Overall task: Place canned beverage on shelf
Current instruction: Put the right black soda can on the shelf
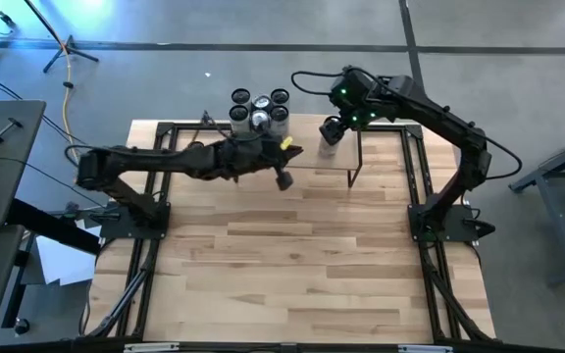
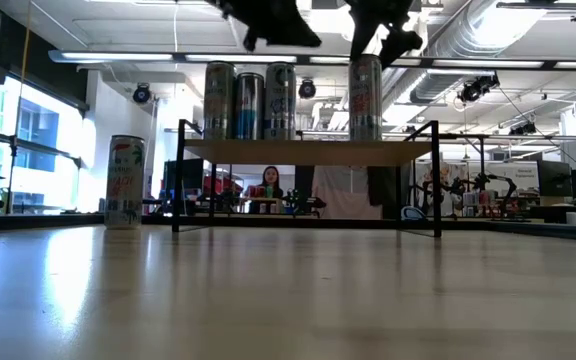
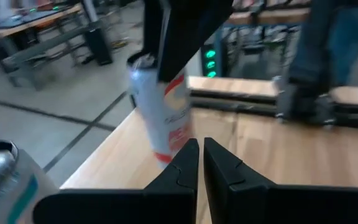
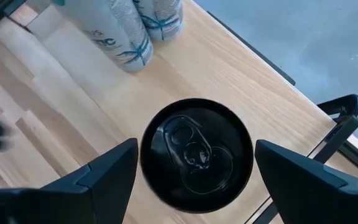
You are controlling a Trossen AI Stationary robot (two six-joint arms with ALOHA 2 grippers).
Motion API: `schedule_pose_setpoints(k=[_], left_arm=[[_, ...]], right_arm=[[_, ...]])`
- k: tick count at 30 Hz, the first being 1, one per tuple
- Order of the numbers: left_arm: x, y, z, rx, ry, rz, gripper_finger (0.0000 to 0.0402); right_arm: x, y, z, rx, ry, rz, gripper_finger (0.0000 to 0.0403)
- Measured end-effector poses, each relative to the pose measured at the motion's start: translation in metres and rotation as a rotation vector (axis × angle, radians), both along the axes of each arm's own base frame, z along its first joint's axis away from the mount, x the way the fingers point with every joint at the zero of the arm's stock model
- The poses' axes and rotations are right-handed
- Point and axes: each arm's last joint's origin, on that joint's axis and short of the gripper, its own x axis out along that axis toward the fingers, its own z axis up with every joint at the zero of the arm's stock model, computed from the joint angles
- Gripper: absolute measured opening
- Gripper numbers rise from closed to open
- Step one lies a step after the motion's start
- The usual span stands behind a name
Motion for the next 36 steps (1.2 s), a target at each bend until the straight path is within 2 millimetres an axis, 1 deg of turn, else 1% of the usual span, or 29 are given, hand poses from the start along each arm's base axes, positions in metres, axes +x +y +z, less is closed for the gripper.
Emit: schedule_pose_setpoints(k=[5,10,17,27,29,31,36], left_arm=[[-0.023,-0.006,0.027,-0.019,-0.050,-0.102,0.0000],[-0.045,-0.016,0.046,-0.018,-0.066,-0.127,0.0000],[-0.069,-0.026,0.059,-0.020,-0.042,-0.134,0.0000],[-0.097,-0.040,0.080,-0.016,-0.109,-0.178,0.0000],[-0.104,-0.043,0.081,-0.014,-0.135,-0.188,0.0000],[-0.110,-0.045,0.077,-0.016,-0.177,-0.196,0.0000],[-0.135,-0.049,0.060,-0.057,-0.314,-0.172,0.0000]], right_arm=[[-0.003,0.002,0.003,-0.008,-0.007,0.037,0.0310],[-0.006,0.004,0.008,-0.021,-0.020,0.047,0.0310],[-0.018,0.010,0.019,-0.044,-0.059,0.078,0.0310],[-0.031,0.020,0.032,-0.046,-0.119,0.082,0.0310],[-0.033,0.021,0.034,-0.041,-0.134,0.090,0.0310],[-0.035,0.023,0.037,-0.038,-0.147,0.097,0.0310],[-0.038,0.027,0.042,-0.048,-0.180,0.096,0.0310]])
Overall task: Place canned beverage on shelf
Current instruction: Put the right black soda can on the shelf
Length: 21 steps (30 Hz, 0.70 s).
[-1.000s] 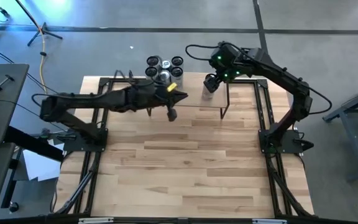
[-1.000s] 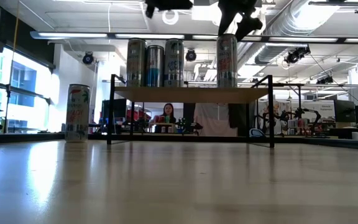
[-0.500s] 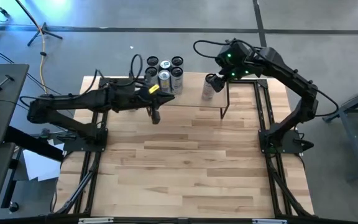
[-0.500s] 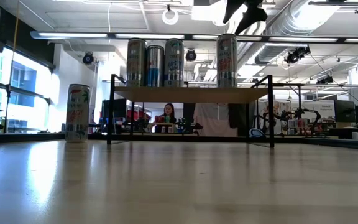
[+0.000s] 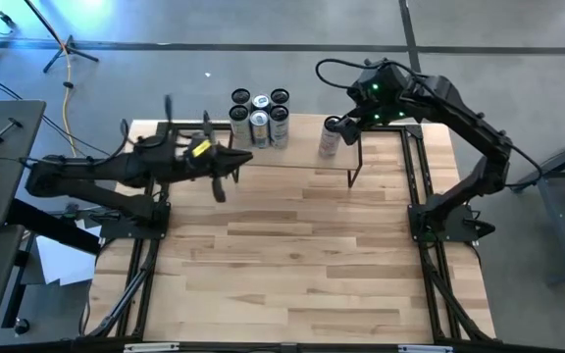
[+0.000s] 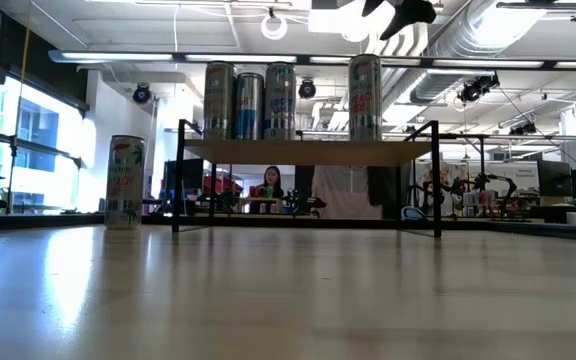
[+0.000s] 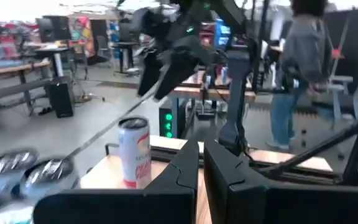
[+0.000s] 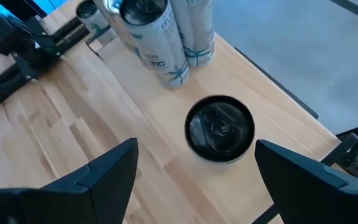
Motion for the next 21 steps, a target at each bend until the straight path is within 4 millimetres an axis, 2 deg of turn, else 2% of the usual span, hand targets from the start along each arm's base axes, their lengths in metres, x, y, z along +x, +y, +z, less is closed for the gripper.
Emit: schedule_pose_setpoints(k=[7,13,21], left_arm=[[-0.029,-0.006,-0.015,-0.040,-0.089,-0.018,0.0000],[-0.047,-0.007,-0.012,-0.026,-0.162,-0.035,0.0000],[-0.069,-0.007,-0.020,-0.027,-0.195,-0.041,0.0000]], right_arm=[[-0.006,0.007,0.008,-0.022,-0.043,0.020,0.0310],[-0.011,0.014,0.016,-0.034,-0.102,0.024,0.0310],[-0.005,0.028,0.018,-0.043,-0.112,0.063,0.0310]])
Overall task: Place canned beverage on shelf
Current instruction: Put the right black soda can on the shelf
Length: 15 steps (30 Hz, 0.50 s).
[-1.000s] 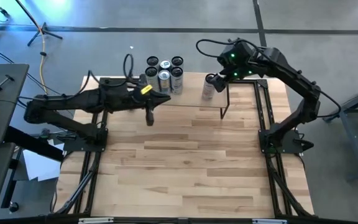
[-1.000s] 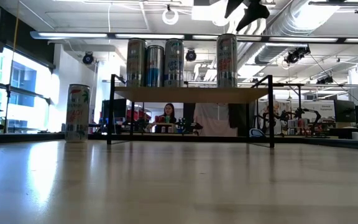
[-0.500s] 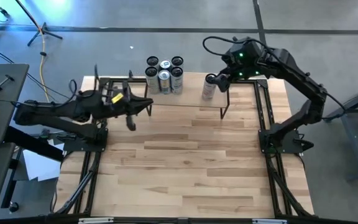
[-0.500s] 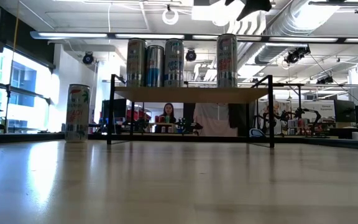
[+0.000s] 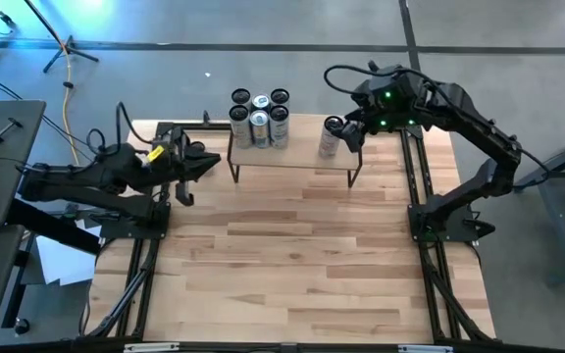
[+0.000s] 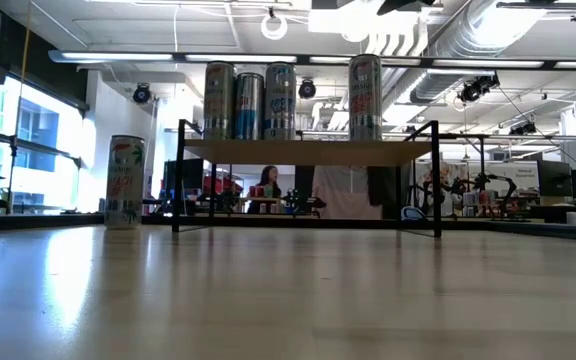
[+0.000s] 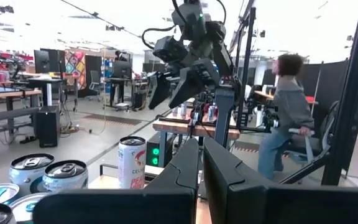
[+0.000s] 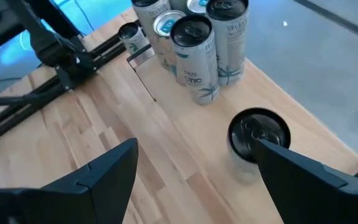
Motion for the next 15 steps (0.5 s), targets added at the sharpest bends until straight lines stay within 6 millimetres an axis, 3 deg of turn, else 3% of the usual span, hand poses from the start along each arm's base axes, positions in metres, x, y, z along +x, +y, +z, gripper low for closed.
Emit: schedule_pose_setpoints(k=[8,15], left_arm=[[-0.015,0.000,-0.014,-0.045,-0.032,-0.021,0.0000],[-0.016,0.000,-0.020,-0.092,-0.050,-0.032,0.0000]], right_arm=[[0.001,0.006,-0.001,0.026,0.008,0.021,0.0310],[0.002,0.005,-0.001,0.064,-0.011,-0.013,0.0310]])
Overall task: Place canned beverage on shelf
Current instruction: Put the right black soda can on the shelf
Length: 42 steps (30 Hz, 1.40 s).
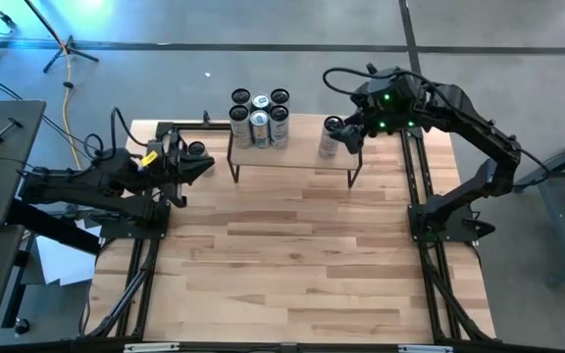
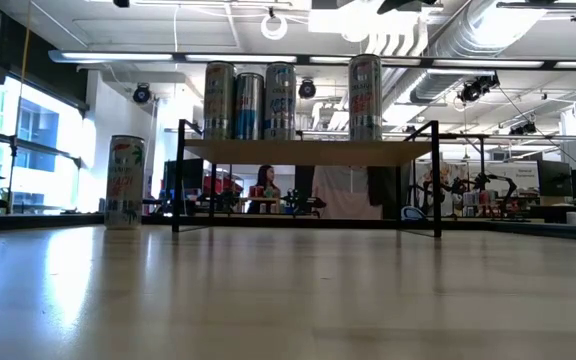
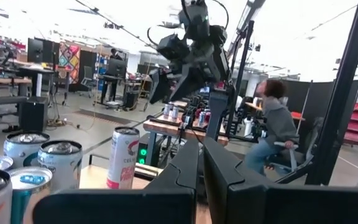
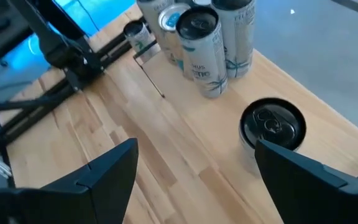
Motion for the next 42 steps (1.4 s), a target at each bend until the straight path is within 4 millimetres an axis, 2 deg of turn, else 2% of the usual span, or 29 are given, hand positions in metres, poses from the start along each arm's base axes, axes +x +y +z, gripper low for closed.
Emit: schedule_pose_setpoints(k=[14,31,42], left_arm=[[0.0002,0.0000,0.0023,-0.032,-0.031,-0.008,0.0000],[0.0003,0.0001,0.0018,-0.059,-0.032,-0.009,0.0000],[0.0004,0.0003,0.0012,-0.060,-0.026,-0.002,0.0000]], right_arm=[[0.0043,-0.0014,0.0053,0.000,-0.076,-0.017,0.0310],[0.0045,-0.0016,0.0054,-0.048,-0.061,0.021,0.0310],[0.0048,0.0017,0.0045,0.032,-0.077,0.095,0.0310]])
